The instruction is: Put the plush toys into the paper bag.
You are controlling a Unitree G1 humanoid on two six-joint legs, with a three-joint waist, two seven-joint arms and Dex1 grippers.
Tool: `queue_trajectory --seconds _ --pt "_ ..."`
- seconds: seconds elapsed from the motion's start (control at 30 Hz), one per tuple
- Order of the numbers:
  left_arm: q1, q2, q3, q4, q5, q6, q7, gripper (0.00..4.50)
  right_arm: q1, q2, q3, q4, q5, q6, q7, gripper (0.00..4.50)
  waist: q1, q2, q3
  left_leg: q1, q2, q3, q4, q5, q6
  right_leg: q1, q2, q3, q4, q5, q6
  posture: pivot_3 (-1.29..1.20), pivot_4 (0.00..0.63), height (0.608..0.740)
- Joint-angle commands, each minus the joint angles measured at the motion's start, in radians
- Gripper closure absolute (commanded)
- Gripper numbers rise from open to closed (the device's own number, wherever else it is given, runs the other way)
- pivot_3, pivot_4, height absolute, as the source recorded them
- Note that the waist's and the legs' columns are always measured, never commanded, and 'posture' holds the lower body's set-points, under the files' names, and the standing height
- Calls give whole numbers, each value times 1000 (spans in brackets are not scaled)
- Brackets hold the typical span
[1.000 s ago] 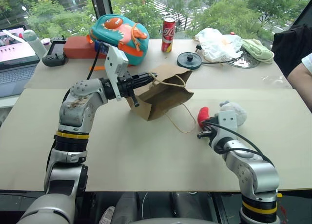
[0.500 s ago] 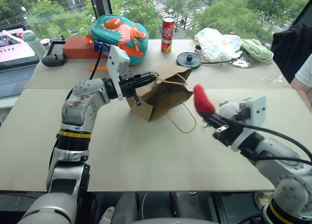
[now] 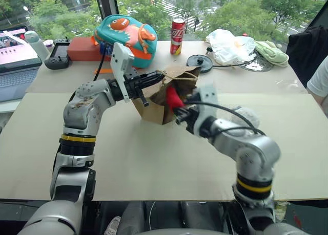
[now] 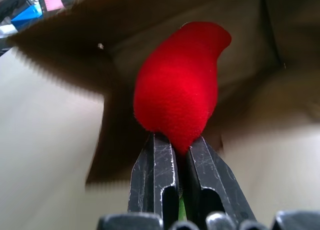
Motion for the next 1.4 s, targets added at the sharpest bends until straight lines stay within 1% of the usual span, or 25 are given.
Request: queue_trajectory --seconds 0.03,0.1,0.17,0.2,0.33,0.4,0.47,0.5,0.6,0.83,0.93,1.03,1.13,1.23,1.4 --pt "-23 0 8 -27 -15 -4 -3 4500 -86 31 5 130 -62 -97 -21 4445 0 0 0 0 0 0 0 0 0 0 0 0 0 0 0 0 150 739" --pt "-22 0 8 -30 -16 -2 -2 4500 -100 39 4 158 -78 -114 -20 4445 1 0 0 0 0 0 0 0 0 0 0 0 0 0 0 0 150 739" --pt "-18 2 7 -32 -14 -3 -3 4500 -126 79 -24 172 -70 -140 -27 3699 1 0 0 -1 0 0 -1 0 0 0 0 -1 1 0 0 0 150 739" --pt "-17 3 6 -34 -14 -3 -3 4500 -133 92 -33 175 -69 -147 -29 3517 0 0 0 -2 0 -1 -1 0 0 -1 -1 -1 1 0 0 0 150 739" --pt "-11 6 6 -37 -13 -2 -3 4500 -135 150 -46 144 -46 -133 -32 2142 -2 0 0 -2 0 -1 -2 0 0 -1 0 -1 2 0 -1 0 150 739" --pt "-9 7 5 -36 -10 -4 -3 4500 -121 157 -38 123 -53 -117 -32 1508 -1 0 0 -2 0 -1 -2 0 0 -1 0 -2 2 0 -1 0 150 739" --pt "-8 8 2 -36 -6 -9 -5 4500 -111 148 -38 101 -59 -102 -31 776 -1 0 0 -2 0 -1 -2 0 0 -1 -1 -2 1 0 -1 0 150 739" --pt "-7 8 1 -36 -5 -11 -6 4500 -105 139 -45 83 -55 -91 -27 500 0 0 0 -2 0 -1 -2 0 0 -1 -1 -2 1 0 -1 0 150 739" --pt "-4 9 0 -34 -3 -15 -8 4500 -78 103 -79 13 -33 -44 -11 500 2 0 0 -3 -1 -1 -1 0 0 -1 -1 -2 1 0 -1 0 150 739" --pt "6 20 -3 -32 0 -20 -22 4500 77 -61 -255 -218 51 98 48 500 2 0 0 -4 -1 -2 -1 0 0 -1 -1 -3 1 0 -1 0 150 739" --pt "7 21 -3 -36 -4 -16 -27 4500 169 -151 -338 -269 22 115 46 500 1 0 0 -4 -1 -2 -1 0 0 -1 -1 -3 0 0 0 0 150 739" --pt "17 29 -10 -43 -7 -15 -46 4500 225 -222 -386 -262 -30 90 18 500 0 0 0 -3 -1 -2 -1 0 0 -1 -1 -2 -2 0 0 0 150 739" --pt "31 43 -25 -51 -5 -14 -82 4500 242 -257 -384 -253 -72 63 0 500 -3 0 0 -1 -1 0 -1 0 0 0 -1 -1 -1 0 0 0 150 739" --pt "44 62 -42 -63 -10 -9 -128 4500 269 -317 -312 -223 -138 28 -9 500 -7 0 0 1 0 1 -1 0 0 0 0 1 0 0 0 0 150 739" --pt "51 76 -47 -76 -25 8 -163 4500 300 -328 -247 -90 -213 -74 -17 500 -2 0 0 0 0 1 -1 0 0 0 0 1 -1 0 0 0 150 739"
